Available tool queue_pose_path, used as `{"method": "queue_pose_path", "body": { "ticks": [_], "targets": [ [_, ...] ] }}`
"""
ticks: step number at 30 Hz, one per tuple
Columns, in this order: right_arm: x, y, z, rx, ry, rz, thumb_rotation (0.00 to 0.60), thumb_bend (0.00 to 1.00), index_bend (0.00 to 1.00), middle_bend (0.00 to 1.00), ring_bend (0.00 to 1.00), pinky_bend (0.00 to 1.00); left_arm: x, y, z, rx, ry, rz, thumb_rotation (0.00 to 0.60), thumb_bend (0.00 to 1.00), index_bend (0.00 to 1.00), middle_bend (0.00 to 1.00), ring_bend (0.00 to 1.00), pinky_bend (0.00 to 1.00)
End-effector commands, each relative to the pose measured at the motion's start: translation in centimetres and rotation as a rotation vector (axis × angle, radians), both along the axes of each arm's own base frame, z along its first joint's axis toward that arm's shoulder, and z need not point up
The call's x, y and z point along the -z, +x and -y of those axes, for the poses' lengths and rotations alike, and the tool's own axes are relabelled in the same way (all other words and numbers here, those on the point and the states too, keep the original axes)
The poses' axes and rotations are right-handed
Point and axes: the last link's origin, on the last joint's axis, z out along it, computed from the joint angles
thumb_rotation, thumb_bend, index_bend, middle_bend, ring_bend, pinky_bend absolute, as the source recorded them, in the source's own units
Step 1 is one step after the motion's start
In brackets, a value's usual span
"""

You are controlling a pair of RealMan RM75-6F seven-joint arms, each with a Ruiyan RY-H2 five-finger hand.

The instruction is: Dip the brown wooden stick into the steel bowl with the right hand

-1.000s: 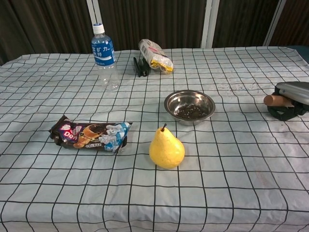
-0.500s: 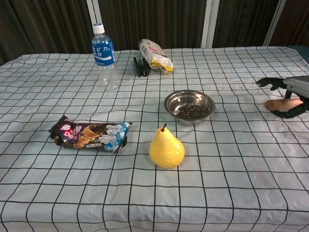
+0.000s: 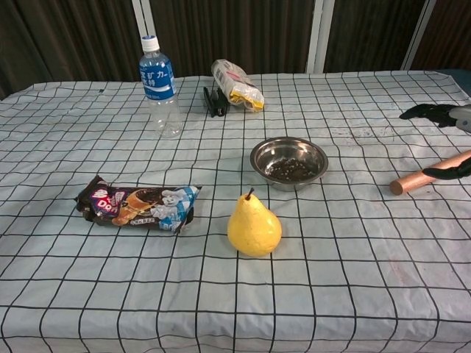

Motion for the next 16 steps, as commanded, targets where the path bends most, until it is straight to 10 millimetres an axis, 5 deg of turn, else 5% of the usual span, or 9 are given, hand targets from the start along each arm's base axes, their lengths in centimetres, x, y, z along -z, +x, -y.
{"method": "queue_pose_path", "body": {
  "ticks": [1,3,10,16],
  "targets": [
    [-6.8,1.7,-7.9,-0.037,-0.164,-0.042,0.399,0.21,0.00,0.00,0.00,0.06,0.0,0.0,0.1,0.001,0.007,-0.008,0.600,0.36,0.00,0.00,0.00,0.00],
    [-8.5,2.2,-11.8,0.001,-0.232,-0.082,0.403,0.21,0.00,0.00,0.00,0.03,0.1,0.1,0.1,0.003,0.009,-0.014,0.600,0.36,0.00,0.00,0.00,0.00],
    [-9.9,1.1,-17.6,0.076,-0.340,-0.060,0.439,0.21,0.00,0.00,0.00,0.00,0.6,0.4,0.3,0.013,-0.003,-0.032,0.600,0.37,0.00,0.00,0.00,0.00],
    [-9.5,0.8,-17.4,0.070,-0.329,-0.045,0.445,0.21,0.00,0.00,0.00,0.00,0.7,0.5,0.5,0.011,-0.001,-0.038,0.600,0.37,0.00,0.00,0.00,0.00]
  ]
}}
